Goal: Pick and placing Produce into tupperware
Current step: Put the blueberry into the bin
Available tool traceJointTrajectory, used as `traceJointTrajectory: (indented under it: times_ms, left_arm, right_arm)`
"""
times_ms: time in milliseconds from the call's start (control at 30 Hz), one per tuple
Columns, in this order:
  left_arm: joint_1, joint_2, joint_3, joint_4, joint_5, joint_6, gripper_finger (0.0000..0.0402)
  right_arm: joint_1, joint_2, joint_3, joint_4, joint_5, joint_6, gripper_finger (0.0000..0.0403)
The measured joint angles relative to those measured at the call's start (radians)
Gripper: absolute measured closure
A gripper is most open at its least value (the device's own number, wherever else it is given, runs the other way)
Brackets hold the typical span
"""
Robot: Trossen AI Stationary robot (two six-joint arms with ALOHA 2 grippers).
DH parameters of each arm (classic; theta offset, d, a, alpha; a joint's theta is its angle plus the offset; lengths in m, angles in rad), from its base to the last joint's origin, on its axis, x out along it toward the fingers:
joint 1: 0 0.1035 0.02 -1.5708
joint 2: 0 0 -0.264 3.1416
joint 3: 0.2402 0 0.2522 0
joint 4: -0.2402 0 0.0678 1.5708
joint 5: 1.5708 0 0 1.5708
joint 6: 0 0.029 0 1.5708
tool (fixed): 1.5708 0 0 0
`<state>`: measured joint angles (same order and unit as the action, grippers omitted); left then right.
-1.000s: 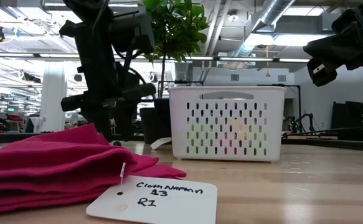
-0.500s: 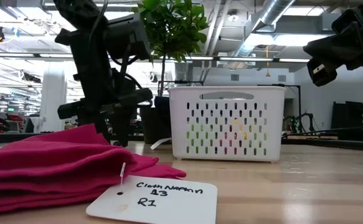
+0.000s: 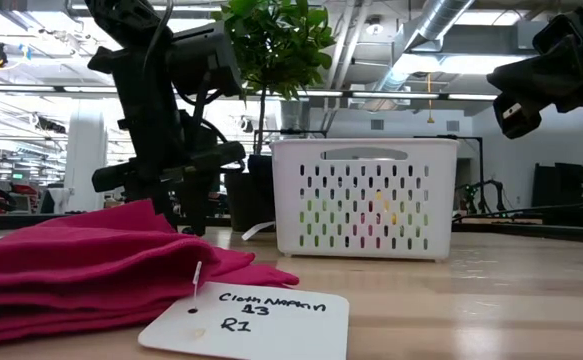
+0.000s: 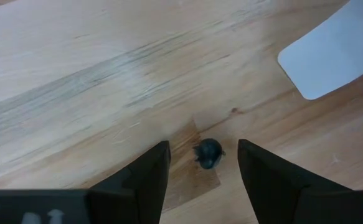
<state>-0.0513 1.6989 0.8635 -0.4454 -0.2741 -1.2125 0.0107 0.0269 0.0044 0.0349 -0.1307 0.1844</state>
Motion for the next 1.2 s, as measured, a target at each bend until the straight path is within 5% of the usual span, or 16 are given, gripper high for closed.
traceJointTrajectory:
  times_ms: [167,633,1200]
  left_arm:
    - [0.000,0.000,-0.001,0.000,-0.003,0.000,0.0234]
    - [0.002,0.000,-0.002,0.009,-0.007,0.002,0.0369]
    - [-0.004,-0.119,-0.001,-0.043,0.038,0.047,0.0372]
  right_arm:
    - [0.000,0.000,0.000,0.000,0.000,0.000,0.0344]
    - [0.000,0.000,0.000,0.000,0.000,0.000,0.0344]
    - [0.000,0.000,0.000,0.001,0.000,0.000,0.0344]
